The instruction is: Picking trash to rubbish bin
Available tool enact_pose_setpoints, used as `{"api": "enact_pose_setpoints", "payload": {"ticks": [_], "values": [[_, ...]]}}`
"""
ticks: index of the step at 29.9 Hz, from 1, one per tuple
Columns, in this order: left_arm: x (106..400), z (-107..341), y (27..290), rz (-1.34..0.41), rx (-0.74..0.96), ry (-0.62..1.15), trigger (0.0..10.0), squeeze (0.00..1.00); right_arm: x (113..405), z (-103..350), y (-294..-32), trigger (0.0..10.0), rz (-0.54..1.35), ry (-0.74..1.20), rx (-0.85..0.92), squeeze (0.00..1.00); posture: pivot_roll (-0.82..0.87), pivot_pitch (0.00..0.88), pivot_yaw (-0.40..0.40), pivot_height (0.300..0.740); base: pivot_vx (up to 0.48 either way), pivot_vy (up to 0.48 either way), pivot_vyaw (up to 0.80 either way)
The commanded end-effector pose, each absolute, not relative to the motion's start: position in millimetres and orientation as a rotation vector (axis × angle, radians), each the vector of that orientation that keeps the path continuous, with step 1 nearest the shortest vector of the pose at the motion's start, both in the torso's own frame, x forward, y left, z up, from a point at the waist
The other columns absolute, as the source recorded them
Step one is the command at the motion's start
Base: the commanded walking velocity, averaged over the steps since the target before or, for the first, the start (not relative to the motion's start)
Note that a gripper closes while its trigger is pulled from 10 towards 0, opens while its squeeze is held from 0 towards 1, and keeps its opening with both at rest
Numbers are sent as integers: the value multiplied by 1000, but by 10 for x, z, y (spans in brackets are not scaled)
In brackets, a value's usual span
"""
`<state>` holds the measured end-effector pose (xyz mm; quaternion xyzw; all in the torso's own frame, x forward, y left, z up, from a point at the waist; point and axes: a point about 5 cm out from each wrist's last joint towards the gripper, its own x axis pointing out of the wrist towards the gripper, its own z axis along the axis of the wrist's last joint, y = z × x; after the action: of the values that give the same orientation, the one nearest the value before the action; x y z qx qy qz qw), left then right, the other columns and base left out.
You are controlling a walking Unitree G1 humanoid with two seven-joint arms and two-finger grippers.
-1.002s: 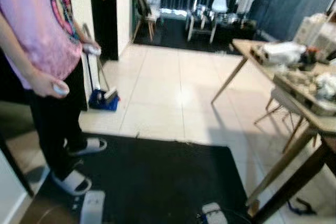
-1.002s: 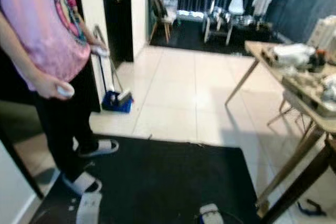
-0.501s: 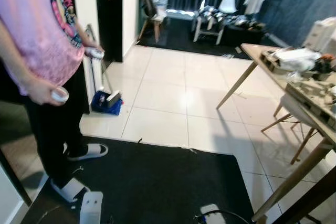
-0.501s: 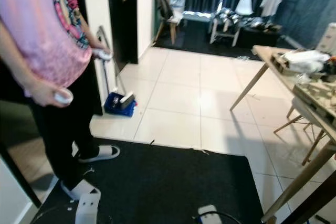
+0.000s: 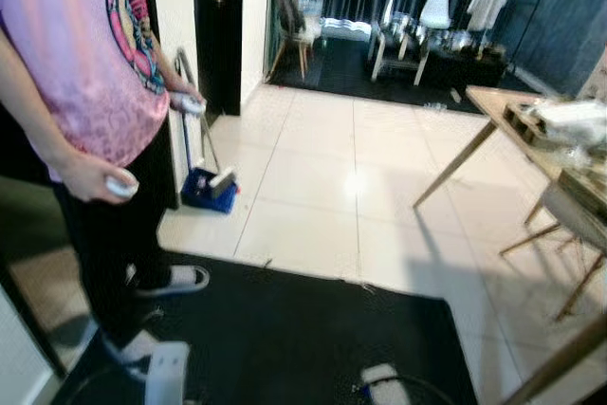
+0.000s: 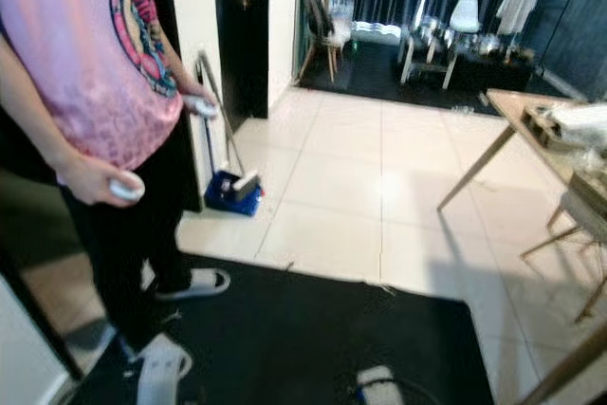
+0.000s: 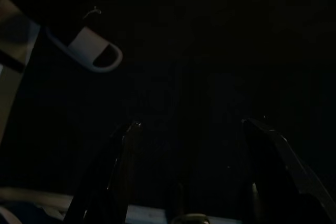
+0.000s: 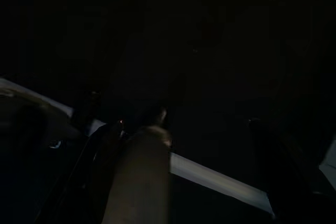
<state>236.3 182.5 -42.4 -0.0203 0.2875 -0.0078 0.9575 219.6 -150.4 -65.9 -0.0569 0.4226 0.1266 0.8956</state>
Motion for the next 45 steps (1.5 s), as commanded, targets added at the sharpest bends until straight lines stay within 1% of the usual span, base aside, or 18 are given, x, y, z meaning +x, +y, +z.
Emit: {"api": "enact_pose_setpoints", "payload": {"ticks": [1,9,20,32,45], "values": [[2315,-467,1814,-19,-44,609,10000,0,2150,-684,-1617,10000,233,898,-127,0,31,66,-70,740,296,0,0],[2313,-467,1810,-19,-47,608,10000,0,2145,-687,-1621,10000,234,903,-122,0,31,67,-73,740,299,0,0],[2311,-466,1807,-21,-50,607,10000,0,2137,-691,-1623,10000,239,906,-119,0,31,67,-72,740,297,0,-712],[2310,-466,1817,-18,-49,608,10000,0,2132,-695,-1616,10000,248,911,-129,0,33,67,-72,740,297,0,0],[2297,-473,1829,-9,-52,609,10000,0,2143,-689,-1613,10000,263,912,-146,0,42,47,-83,740,297,0,0]]}}
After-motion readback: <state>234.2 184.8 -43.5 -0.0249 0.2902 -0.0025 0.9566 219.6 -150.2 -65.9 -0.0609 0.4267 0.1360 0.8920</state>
